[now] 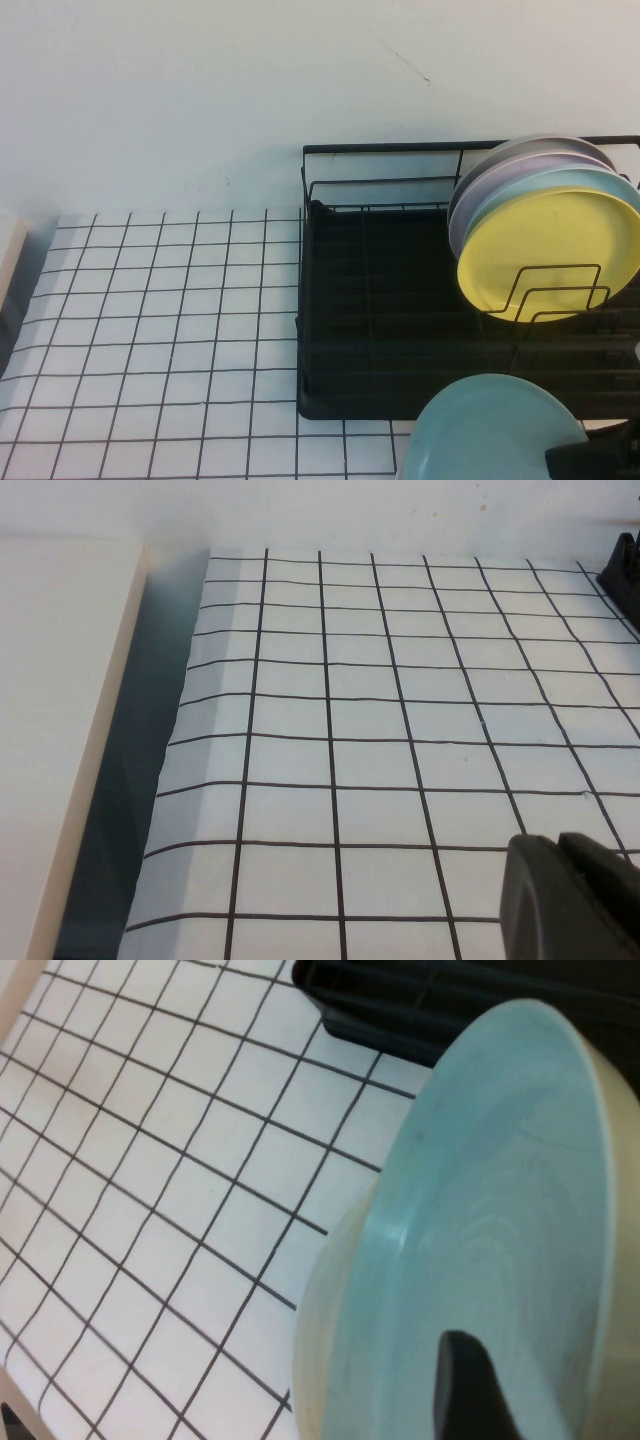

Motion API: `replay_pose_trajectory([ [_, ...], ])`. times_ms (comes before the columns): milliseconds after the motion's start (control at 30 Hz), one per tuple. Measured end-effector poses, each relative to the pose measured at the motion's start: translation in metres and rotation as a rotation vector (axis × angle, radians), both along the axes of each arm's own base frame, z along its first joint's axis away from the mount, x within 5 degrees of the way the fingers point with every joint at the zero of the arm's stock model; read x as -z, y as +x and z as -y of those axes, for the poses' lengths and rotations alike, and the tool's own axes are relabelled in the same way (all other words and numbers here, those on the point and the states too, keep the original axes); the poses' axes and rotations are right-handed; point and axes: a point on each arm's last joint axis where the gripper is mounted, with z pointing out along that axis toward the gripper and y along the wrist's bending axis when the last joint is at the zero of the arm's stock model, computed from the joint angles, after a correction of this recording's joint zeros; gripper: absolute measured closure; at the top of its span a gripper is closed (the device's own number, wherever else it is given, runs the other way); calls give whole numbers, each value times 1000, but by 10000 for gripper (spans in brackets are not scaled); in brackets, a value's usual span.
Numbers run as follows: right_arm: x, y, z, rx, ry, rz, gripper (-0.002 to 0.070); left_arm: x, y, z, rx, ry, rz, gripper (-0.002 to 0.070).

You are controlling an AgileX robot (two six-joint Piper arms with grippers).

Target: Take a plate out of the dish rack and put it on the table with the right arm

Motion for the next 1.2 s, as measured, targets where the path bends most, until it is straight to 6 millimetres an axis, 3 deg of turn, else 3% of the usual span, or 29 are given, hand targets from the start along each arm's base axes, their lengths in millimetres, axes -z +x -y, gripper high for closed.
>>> replay_pose_trajectory([
  [200, -13, 4, -1, -130, -49, 45, 298, 0, 0, 0, 0, 0, 0, 678],
  [533, -41, 18, 8, -245, -237, 33, 291, 0, 0, 0, 0, 0, 0, 678],
  [667, -64, 22, 5, -312, -222, 34, 302, 0, 0, 0, 0, 0, 0, 678],
  [733, -79, 24, 4, -331, -203, 31, 340, 0, 0, 0, 0, 0, 0, 678],
  [933, -119, 11, -3, -349, -117, 147, 614, 0, 0, 0, 0, 0, 0, 678],
  [1033, -141, -9, -5, -350, -83, 274, 659, 0, 0, 0, 0, 0, 0, 678],
  [1200, -178, -56, -2, -284, -86, 549, 675, 0, 0, 0, 0, 0, 0, 678],
])
